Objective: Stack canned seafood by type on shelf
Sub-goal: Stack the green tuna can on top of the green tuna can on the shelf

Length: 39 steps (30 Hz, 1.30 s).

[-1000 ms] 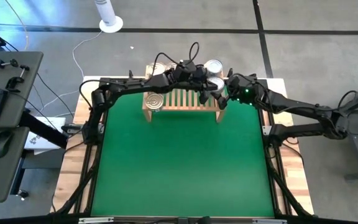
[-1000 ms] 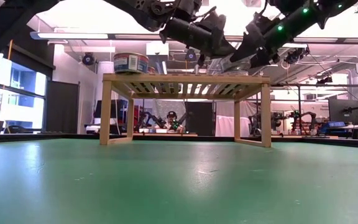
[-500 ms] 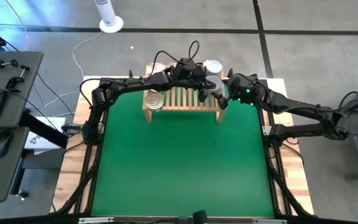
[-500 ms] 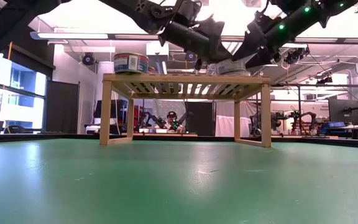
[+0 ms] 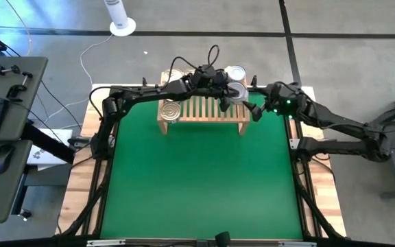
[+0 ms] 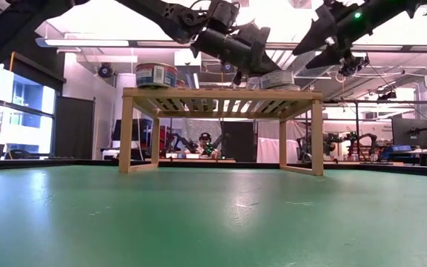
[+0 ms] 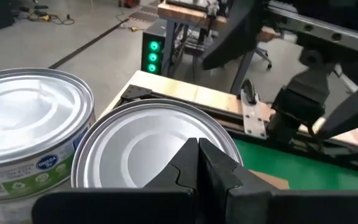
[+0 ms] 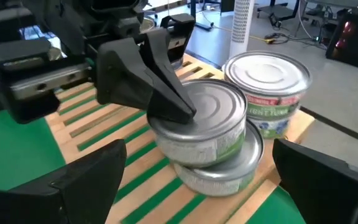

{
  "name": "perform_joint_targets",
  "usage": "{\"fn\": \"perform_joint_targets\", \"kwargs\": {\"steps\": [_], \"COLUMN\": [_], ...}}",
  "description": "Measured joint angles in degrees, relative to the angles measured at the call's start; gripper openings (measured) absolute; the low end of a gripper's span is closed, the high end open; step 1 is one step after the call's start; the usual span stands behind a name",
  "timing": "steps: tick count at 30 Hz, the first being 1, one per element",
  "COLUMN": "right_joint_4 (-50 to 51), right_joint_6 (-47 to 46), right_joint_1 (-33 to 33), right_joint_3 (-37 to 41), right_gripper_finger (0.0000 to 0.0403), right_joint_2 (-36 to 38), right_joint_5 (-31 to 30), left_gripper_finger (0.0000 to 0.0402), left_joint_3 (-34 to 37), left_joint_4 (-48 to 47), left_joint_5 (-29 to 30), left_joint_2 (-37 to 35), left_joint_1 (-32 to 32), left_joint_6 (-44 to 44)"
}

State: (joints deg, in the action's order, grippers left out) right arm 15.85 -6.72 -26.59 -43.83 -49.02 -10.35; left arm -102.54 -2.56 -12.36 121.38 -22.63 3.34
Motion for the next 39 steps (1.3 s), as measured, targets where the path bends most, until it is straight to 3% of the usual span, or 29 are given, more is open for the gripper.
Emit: {"fn": "perform_joint_targets", "kwargs": {"steps": [8,16,21,28,34,39], "right_joint_4": [5.3,9.9,12.8,15.4,15.4,14.9], "right_joint_6": [-4.1,-8.4,-8.3,-8.9,-7.8,-4.7], "right_joint_1": [0.0,0.0,0.0,-0.1,0.1,3.9], "right_joint_3": [0.0,0.0,0.0,0.0,0.1,0.1], "right_gripper_finger": [0.0399,0.0399,0.0399,0.0399,0.0399,0.0399], "right_joint_2": [4.9,2.3,-0.3,-0.5,-0.5,-0.5], "right_joint_5": [0.0,-3.7,-7.2,-12.2,-11.9,-11.5], "left_gripper_finger": [0.0,0.0,0.0,0.0,0.0,0.0], "left_joint_3": [0.4,0.3,0.1,0.0,0.2,0.1], "left_joint_4": [8.6,11.4,0.8,-25.6,-31.2,-36.3], "left_joint_5": [0.4,-2.4,-1.6,9.5,13.1,18.6], "left_joint_2": [0.6,-2.9,-9.8,-15.6,-15.2,-17.0], "left_joint_1": [1.1,1.7,3.0,2.8,2.3,5.6], "left_joint_6": [1.8,2.1,-2.0,-7.9,-9.1,-12.6]}}
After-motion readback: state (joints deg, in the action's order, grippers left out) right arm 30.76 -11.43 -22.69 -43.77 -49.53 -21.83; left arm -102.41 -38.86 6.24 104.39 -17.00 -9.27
